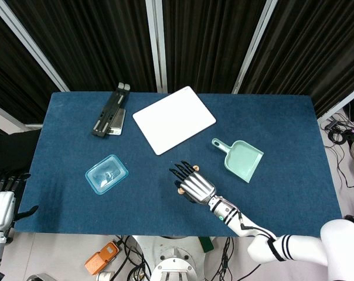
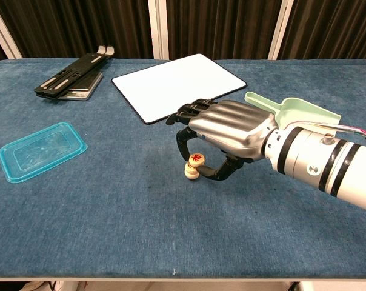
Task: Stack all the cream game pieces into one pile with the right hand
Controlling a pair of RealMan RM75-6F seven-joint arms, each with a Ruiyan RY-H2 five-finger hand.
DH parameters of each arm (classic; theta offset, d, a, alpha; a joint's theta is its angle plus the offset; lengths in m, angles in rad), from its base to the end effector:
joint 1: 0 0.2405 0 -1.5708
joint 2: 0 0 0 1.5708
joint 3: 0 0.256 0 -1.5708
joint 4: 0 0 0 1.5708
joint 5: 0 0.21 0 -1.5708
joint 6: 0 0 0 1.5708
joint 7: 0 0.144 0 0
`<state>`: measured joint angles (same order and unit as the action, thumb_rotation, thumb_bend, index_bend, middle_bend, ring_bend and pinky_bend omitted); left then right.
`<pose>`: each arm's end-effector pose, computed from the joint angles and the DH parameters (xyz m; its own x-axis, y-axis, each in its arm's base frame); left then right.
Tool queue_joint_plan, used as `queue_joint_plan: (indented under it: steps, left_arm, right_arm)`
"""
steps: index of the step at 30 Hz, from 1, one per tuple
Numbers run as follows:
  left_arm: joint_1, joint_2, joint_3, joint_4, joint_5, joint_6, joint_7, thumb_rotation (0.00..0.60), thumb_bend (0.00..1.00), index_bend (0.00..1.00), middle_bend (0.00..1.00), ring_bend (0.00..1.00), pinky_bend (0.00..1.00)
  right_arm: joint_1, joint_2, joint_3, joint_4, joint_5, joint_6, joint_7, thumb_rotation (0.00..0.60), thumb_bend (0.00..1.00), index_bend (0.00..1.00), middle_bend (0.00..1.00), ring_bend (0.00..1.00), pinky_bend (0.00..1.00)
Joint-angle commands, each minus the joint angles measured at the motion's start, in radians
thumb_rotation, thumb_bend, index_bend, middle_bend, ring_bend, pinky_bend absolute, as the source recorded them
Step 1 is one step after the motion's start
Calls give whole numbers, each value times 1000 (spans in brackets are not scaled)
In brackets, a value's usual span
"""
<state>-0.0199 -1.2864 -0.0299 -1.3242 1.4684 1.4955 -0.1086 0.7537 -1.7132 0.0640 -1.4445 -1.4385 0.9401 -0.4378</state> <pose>-0.3659 0.1564 0.1335 0.4034 0.0257 0.9147 0.9098 0.0957 -0.4039 -0.1019 -0.2789 -0.0831 0.6126 -0.1664 0.7727 -0.6157 -0.7134 0.3346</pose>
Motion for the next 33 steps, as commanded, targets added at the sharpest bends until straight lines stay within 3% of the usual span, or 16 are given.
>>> queue_joint_plan:
  steps: [1,25,30,33]
  left_arm:
    - [0,-1,0,1,1,1,0,600,69,195,135,77,0]
    - [1,-5,0,13,-2,-5,-10,600,69,195,136,77,0]
    - [1,-6,0,15,0,-1,-13,600,69,195,135,77,0]
    - [1,-7,0,17,-1,-4,-16,600,69,195,135,77,0]
  right_arm:
    - [1,-3,0,2,0,-1,2,600,587,516,152,6,21]
    - [0,-8,-4,4,-7,9,1,600,587,454,152,6,21]
    - [-13,10,26,0,10,43,18,600,583,434,151,6,21]
    - [-17,24,57,19,65,39,5,600,505,411,151,6,21]
